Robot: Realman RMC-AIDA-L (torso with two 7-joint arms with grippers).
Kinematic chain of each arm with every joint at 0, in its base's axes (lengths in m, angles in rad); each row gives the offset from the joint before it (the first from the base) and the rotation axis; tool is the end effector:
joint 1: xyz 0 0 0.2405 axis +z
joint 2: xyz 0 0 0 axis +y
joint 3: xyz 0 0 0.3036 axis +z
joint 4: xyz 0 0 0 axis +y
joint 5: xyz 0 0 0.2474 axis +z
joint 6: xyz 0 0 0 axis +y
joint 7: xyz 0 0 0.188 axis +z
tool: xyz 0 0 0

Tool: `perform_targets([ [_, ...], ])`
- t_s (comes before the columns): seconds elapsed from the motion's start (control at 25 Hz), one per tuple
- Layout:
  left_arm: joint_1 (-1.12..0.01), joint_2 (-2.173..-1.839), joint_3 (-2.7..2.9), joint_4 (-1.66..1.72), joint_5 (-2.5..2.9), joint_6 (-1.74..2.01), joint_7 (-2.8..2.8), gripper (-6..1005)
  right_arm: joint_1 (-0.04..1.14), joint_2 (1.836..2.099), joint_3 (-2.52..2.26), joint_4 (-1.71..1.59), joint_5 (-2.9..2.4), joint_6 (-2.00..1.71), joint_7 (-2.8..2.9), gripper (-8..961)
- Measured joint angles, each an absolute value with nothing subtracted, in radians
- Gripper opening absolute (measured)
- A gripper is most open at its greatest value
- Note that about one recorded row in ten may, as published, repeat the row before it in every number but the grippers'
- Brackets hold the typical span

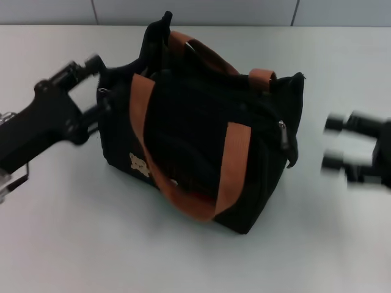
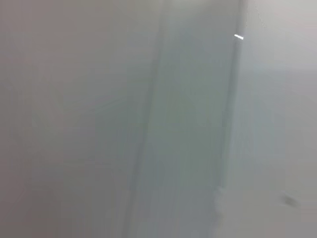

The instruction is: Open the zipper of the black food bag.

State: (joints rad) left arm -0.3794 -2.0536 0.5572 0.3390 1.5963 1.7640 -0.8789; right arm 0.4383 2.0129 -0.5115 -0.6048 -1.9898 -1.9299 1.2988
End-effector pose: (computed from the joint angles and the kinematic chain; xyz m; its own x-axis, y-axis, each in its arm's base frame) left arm -0.3262 0.3361 -0.0306 0.5529 -0.0180 0.8331 0.4684 -0.8201 -0.3286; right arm 0.3196 0.3285 -0.0069 0.6881 -0.3029 -0.6594 -0.4010 -0.9161 0.0024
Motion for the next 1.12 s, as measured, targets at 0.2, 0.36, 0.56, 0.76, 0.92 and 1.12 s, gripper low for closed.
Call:
perform_targets([
  [0.2, -0.341, -2.02, 0.652, 0.484, 1.706, 1.89, -0.968, 707, 0.449, 2.038, -0.693, -0.667, -2.021, -2.034, 1.28, 827],
  [0.36, -0.333, -2.0, 0.664, 0.561, 1.817, 1.986, -1.036, 705, 0.472, 2.054, -0.789, -0.668, -2.022, -2.027, 1.272, 826],
  [0.56, -0.333, -1.997, 0.675, 0.604, 1.89, 1.999, -1.09, 703, 0.475, 2.061, -0.786, -0.667, -2.019, -2.027, 1.257, 827],
  [0.76, -0.334, -1.997, 0.68, 0.605, 1.893, 2.001, -1.098, 699, 0.474, 2.061, -0.784, -0.663, -2.018, -2.025, 1.249, 827],
  [0.92, -0.334, -1.995, 0.683, 0.608, 1.894, 2.005, -1.101, 698, 0.47, 2.062, -0.784, -0.662, -2.017, -2.025, 1.245, 827],
  [1.12, -0.336, -1.994, 0.683, 0.61, 1.894, 2.006, -1.101, 698, 0.468, 2.062, -0.781, -0.661, -2.014, -2.025, 1.244, 827],
])
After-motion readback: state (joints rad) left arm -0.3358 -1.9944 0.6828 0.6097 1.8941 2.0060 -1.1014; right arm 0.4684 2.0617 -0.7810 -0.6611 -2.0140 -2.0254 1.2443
